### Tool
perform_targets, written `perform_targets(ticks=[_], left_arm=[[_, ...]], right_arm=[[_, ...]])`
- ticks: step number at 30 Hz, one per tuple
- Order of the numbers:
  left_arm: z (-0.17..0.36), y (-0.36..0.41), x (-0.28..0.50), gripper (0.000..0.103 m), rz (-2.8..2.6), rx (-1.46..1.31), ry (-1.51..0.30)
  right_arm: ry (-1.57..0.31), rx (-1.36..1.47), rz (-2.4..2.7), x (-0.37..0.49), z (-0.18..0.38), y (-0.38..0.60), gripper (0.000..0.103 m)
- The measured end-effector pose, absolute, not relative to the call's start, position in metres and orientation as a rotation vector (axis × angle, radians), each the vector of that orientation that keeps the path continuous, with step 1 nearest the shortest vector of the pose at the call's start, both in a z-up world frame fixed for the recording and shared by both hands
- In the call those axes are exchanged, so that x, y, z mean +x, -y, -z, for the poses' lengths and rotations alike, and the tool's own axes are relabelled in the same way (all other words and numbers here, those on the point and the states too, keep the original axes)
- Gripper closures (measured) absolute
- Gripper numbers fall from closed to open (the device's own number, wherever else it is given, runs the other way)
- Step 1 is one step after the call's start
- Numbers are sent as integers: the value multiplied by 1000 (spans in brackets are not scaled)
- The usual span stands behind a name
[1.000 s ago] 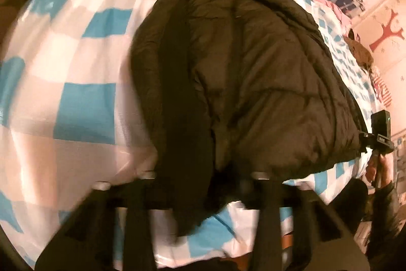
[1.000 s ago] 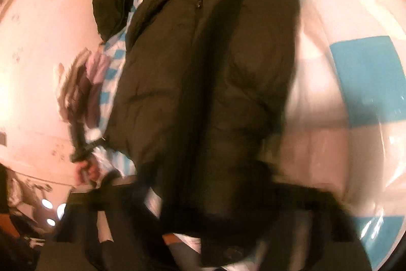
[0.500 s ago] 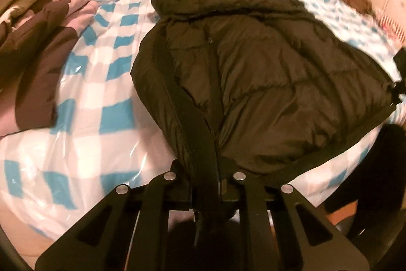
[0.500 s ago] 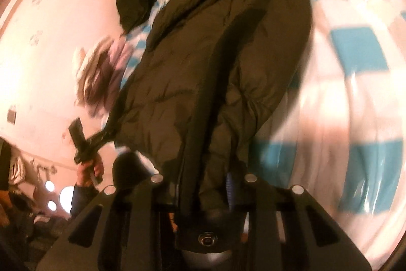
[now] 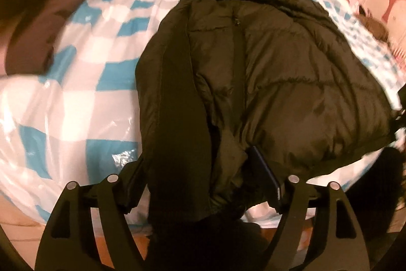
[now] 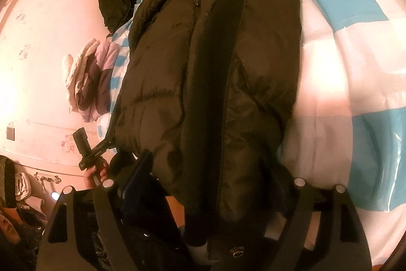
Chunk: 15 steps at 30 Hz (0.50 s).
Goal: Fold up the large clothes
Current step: 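Fold the jacket side over lengthwise with both grippers and release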
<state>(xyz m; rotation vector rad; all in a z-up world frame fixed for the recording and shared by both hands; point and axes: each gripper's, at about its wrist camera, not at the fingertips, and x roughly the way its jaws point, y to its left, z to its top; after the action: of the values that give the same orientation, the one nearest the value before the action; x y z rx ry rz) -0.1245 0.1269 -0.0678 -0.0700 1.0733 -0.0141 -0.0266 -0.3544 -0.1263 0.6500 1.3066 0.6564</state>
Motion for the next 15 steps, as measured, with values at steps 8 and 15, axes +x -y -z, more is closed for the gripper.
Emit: perform_targets(ticks=[8,15], left_arm=[[62,-111,-143,27,-35,79,-991],[58,-114,-149,27,-25,51,-938]], right_arm=[[-1321,619,-627,-27,128,356,21],[-1316,634,-654,-27,128,354,12]])
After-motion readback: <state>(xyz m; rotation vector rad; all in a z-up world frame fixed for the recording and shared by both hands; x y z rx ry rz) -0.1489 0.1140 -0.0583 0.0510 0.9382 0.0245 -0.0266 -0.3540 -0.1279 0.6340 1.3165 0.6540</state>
